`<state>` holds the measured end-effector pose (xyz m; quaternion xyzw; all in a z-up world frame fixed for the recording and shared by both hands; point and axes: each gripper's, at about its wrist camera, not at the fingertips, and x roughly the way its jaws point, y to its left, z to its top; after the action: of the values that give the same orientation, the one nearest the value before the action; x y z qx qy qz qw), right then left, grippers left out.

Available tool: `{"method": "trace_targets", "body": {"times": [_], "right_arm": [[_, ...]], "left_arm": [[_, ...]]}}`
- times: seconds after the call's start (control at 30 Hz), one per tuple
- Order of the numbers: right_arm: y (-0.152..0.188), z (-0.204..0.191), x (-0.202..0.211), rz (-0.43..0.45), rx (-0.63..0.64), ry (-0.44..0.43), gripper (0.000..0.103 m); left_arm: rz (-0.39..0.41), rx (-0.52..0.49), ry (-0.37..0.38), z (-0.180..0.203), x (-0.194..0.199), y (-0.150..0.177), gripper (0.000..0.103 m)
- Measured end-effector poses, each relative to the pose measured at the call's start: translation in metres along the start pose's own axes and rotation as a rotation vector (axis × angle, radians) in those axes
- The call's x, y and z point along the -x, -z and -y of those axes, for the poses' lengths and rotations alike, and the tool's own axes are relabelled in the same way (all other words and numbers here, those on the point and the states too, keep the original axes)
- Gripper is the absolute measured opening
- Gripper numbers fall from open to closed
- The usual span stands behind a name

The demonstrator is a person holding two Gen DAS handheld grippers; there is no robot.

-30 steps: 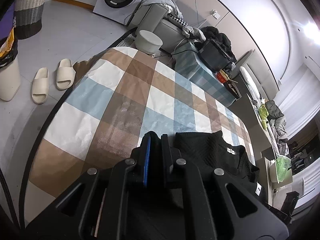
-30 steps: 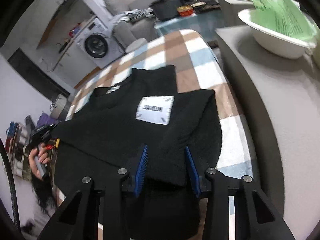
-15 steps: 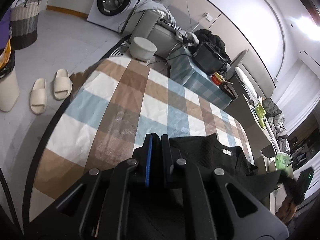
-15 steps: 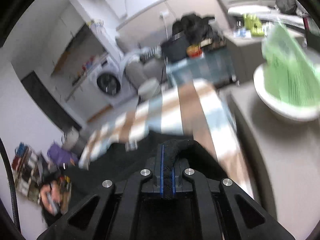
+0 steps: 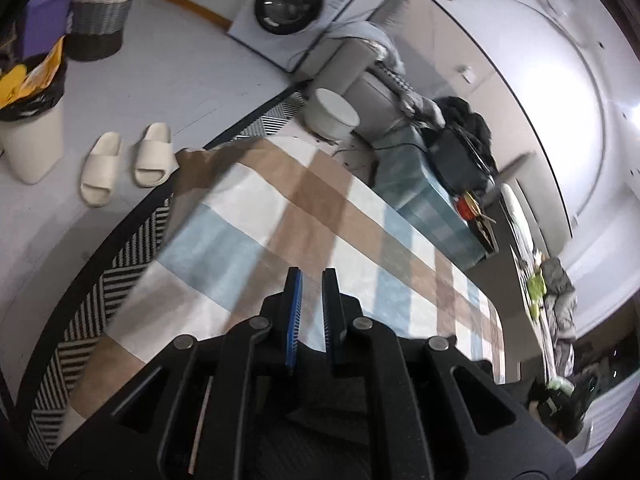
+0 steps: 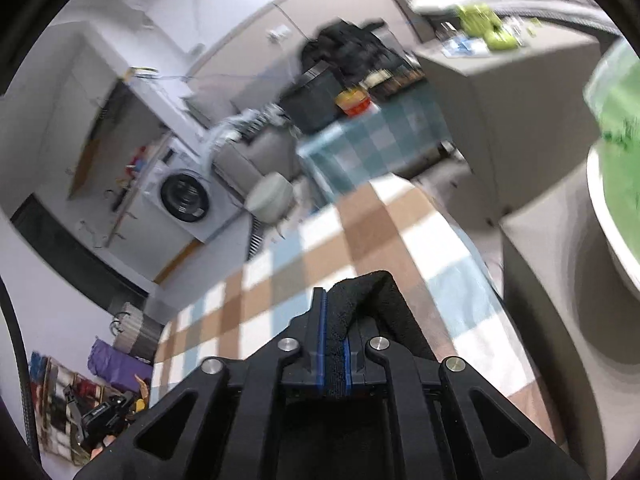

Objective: Fold small clothes

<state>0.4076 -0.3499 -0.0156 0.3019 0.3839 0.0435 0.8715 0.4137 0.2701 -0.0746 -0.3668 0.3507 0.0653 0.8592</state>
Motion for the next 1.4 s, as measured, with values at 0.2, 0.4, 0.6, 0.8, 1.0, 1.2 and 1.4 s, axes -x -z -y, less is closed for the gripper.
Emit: {"method": "trace_targets", "body": {"times": [0.2, 0.4, 0.6, 0.8, 1.0, 1.2, 1.4], "right_arm": [[0.004, 0.017, -0.001, 0.020, -0.008, 0.104, 0.038], [0.014, 0.015, 0.018, -0.016, 0.037, 0.050, 0.042], [0.066, -0.022, 0.012, -0.217, 0.240, -0.036, 0.042], [0.106, -0.047, -0.011, -0.304, 0.355, -0.041, 0.042], [0.116, -0.059, -0.058, -0.396, 0.377, -0.003, 0.042], [0.078, -0.077, -0.074, -0.166, 0.338, 0.022, 0.042], [0.071, -0.075, -0.060, -0.149, 0.319, 0.014, 0.043]], "left_arm": [[-0.035, -0.061, -0.038, 0.000, 0.000, 0.012, 0.010], [-0.111, -0.255, -0.020, 0.044, 0.008, 0.061, 0.013], [-0.180, -0.521, 0.063, 0.107, 0.027, 0.125, 0.024], [-0.272, -0.695, 0.088, 0.147, 0.023, 0.184, 0.051], [-0.416, -0.702, 0.127, 0.164, 0.003, 0.212, 0.051], [-0.430, -0.776, 0.133, 0.178, -0.010, 0.225, 0.057], [-0.288, -0.635, 0.001, 0.162, -0.045, 0.176, 0.057]]}}
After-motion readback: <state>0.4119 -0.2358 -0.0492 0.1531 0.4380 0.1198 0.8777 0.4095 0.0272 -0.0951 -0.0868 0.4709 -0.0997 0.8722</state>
